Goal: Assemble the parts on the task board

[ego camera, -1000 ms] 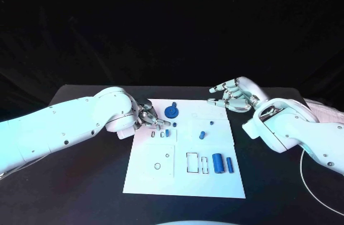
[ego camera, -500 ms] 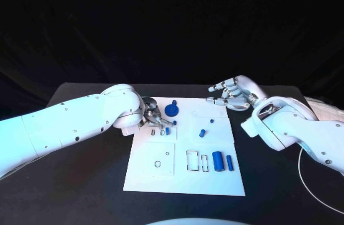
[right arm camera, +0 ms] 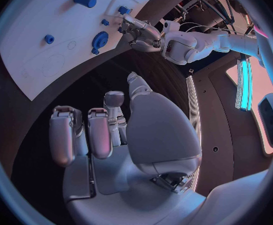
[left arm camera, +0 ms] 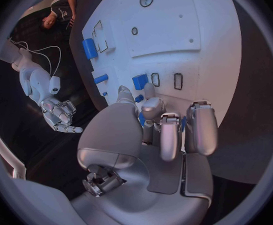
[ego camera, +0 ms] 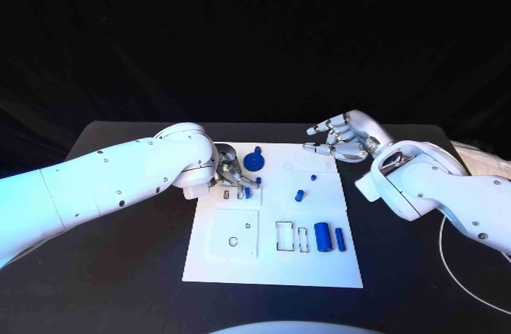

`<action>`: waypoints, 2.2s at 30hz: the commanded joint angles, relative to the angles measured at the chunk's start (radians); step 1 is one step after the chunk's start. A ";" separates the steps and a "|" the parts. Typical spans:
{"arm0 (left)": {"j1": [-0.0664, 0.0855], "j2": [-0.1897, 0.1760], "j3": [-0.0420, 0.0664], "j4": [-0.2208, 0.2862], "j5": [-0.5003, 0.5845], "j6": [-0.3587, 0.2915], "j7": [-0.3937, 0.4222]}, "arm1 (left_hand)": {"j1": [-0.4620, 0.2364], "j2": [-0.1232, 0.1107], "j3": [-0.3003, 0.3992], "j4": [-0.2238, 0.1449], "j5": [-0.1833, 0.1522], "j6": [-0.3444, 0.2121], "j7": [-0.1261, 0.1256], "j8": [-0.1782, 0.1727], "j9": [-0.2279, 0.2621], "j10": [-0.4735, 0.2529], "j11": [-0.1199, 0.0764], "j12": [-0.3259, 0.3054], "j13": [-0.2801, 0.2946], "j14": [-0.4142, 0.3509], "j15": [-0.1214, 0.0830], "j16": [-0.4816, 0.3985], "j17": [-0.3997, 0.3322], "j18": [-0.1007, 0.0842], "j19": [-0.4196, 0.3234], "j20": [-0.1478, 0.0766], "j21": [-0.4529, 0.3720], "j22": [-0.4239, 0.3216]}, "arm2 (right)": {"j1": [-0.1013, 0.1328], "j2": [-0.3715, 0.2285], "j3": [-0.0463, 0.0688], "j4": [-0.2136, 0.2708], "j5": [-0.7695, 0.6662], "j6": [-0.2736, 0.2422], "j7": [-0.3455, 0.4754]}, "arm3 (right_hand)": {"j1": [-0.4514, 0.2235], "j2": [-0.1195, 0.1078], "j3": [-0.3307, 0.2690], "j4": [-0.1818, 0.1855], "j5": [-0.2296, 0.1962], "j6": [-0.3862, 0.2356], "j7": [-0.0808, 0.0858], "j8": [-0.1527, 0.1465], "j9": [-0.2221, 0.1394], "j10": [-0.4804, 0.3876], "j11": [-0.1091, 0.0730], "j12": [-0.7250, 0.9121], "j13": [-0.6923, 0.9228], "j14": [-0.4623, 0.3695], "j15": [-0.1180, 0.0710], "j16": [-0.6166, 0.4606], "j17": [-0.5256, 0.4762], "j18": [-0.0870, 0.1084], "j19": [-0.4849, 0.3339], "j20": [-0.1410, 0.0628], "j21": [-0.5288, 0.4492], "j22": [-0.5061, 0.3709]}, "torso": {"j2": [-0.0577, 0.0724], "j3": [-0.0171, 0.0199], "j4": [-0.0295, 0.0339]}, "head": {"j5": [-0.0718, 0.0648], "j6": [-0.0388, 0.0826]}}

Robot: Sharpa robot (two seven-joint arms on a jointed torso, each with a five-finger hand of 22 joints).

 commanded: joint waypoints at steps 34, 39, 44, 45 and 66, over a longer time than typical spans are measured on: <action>-0.005 0.034 -0.001 -0.027 -0.017 0.058 -0.012 | 0.058 0.039 0.009 -0.013 -0.001 -0.026 -0.003 0.034 0.058 0.009 -0.004 0.015 0.011 0.104 -0.008 0.003 0.263 -0.016 0.012 -0.002 0.014 0.020 | -0.003 0.010 0.000 -0.003 -0.009 0.025 -0.001 | 0.007 0.010 -0.014 0.004 0.031 0.013 -0.001 0.003 0.001 -0.003 -0.003 -0.008 -0.010 0.051 -0.004 -0.011 -0.006 0.012 -0.003 -0.003 -0.005 0.015 | 0.001 0.0015 0.0005 | -0.003 -0.017; -0.005 0.036 -0.001 -0.027 -0.024 0.052 -0.012 | 0.067 0.046 0.017 -0.014 0.000 -0.029 -0.003 0.036 0.065 0.011 -0.004 0.018 0.014 0.104 -0.008 0.003 0.263 -0.017 0.014 -0.002 0.016 0.024 | -0.005 0.011 0.000 -0.002 -0.005 0.025 0.004 | 0.010 0.013 -0.015 0.005 0.038 0.014 -0.001 0.003 0.001 -0.003 -0.003 -0.007 -0.010 0.051 -0.004 -0.011 -0.006 0.012 -0.004 -0.004 -0.005 0.014 | 0.002 0.0019 0.0013 | -0.004 -0.019; -0.006 0.036 -0.001 -0.026 -0.026 0.052 -0.012 | 0.113 0.064 0.053 -0.033 0.000 -0.036 -0.005 0.039 0.079 0.010 -0.006 0.017 0.014 0.104 -0.009 0.003 0.263 -0.017 0.013 -0.003 0.017 0.027 | -0.007 0.012 0.000 -0.001 -0.004 0.025 0.009 | 0.013 0.014 -0.015 0.005 0.042 0.014 -0.002 0.003 0.001 -0.004 -0.004 -0.008 -0.011 0.051 -0.004 -0.012 -0.006 0.012 -0.004 -0.004 -0.006 0.013 | 0.001 0.0019 0.0003 | -0.004 -0.021; -0.006 0.036 -0.001 -0.025 -0.026 0.053 -0.012 | 0.124 0.066 0.062 -0.038 0.000 -0.038 -0.006 0.039 0.081 0.010 -0.007 0.017 0.014 0.104 -0.009 0.003 0.263 -0.017 0.013 -0.003 0.017 0.027 | -0.007 0.012 0.000 0.000 -0.004 0.025 0.009 | 0.014 0.015 -0.015 0.005 0.042 0.014 -0.002 0.003 0.001 -0.004 -0.004 -0.008 -0.011 0.051 -0.004 -0.012 -0.006 0.012 -0.005 -0.004 -0.006 0.012 | 0.001 0.0019 0.0003 | -0.004 -0.021; -0.008 -0.014 -0.001 0.017 0.032 -0.011 -0.002 | 0.152 -0.212 0.912 -0.108 0.122 -0.072 0.005 -0.001 0.174 0.005 -0.002 -0.022 -0.018 0.104 -0.003 0.003 0.263 -0.014 0.005 0.001 0.008 0.032 | -0.008 0.012 0.000 -0.005 -0.002 0.029 0.012 | 0.022 0.017 -0.017 0.004 0.056 0.016 -0.002 0.003 0.002 -0.006 -0.004 -0.010 -0.014 0.051 -0.005 -0.014 -0.007 0.013 -0.006 -0.004 -0.008 0.009 | -0.001 0.0030 0.0018 | -0.006 -0.027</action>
